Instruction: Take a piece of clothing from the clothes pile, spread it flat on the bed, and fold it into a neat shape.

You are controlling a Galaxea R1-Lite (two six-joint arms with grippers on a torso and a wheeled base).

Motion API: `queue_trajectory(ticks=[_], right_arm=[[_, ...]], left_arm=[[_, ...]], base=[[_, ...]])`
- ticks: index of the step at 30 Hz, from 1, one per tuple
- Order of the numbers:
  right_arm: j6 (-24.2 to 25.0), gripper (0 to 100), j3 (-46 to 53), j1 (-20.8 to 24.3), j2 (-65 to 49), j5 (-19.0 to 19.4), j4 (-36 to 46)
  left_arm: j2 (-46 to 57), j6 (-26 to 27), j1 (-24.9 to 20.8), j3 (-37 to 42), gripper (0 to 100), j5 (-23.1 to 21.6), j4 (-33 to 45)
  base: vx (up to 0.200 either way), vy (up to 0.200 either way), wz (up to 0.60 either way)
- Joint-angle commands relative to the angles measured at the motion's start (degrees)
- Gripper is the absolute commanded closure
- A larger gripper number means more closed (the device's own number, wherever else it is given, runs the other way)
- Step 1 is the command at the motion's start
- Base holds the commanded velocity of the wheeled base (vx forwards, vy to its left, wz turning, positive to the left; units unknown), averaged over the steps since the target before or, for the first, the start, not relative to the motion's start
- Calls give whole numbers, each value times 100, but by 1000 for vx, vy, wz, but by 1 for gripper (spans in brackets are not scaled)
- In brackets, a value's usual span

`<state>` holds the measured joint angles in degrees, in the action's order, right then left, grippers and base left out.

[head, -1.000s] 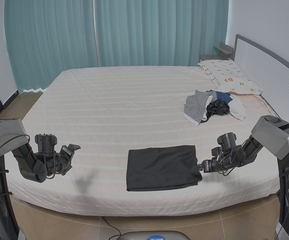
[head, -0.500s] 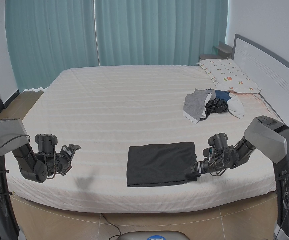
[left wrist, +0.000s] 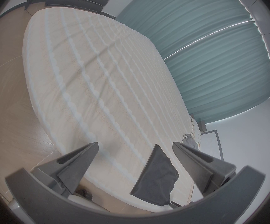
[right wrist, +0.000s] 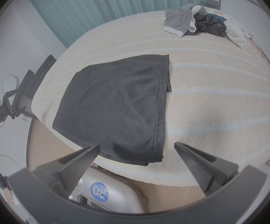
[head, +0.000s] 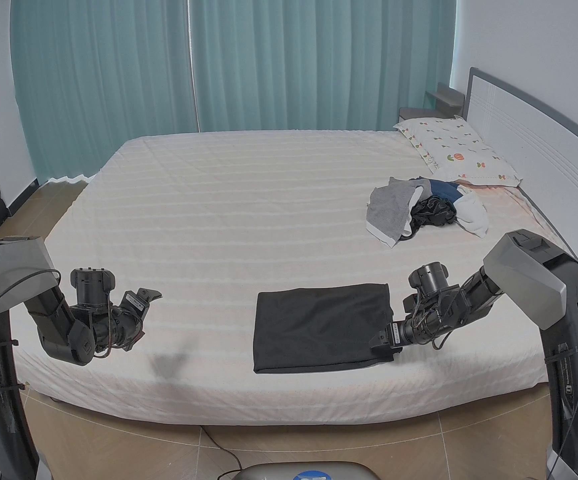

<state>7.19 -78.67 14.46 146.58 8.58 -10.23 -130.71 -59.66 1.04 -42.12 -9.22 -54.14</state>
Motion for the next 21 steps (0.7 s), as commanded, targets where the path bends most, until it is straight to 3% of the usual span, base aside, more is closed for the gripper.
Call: queue_trajectory(ticks=[1, 5, 9, 12, 19, 21], right_arm=[[1, 0, -228, 22, 90, -23, 214], [10, 0, -325, 57, 116, -23, 372], [819, 0, -966, 259, 319, -146, 645], [1021, 0, -1300, 242, 398, -155, 1084], [1030, 0, -1494, 268, 433, -217, 1480], [977, 0, -1511, 277, 433, -507, 1594]], left_arm=[[-16, -2, 2, -16, 0, -1, 0], [-16, -2, 2, -16, 0, -1, 0], [-16, -2, 2, -16, 0, -1, 0], [-25, -2, 2, -33, 0, -1, 0], [-25, -2, 2, -33, 0, -1, 0], [-25, -2, 2, -33, 0, -1, 0]], base=[[0, 0, 0], [0, 0, 0], [0, 0, 0], [0, 0, 0], [0, 0, 0], [0, 0, 0]])
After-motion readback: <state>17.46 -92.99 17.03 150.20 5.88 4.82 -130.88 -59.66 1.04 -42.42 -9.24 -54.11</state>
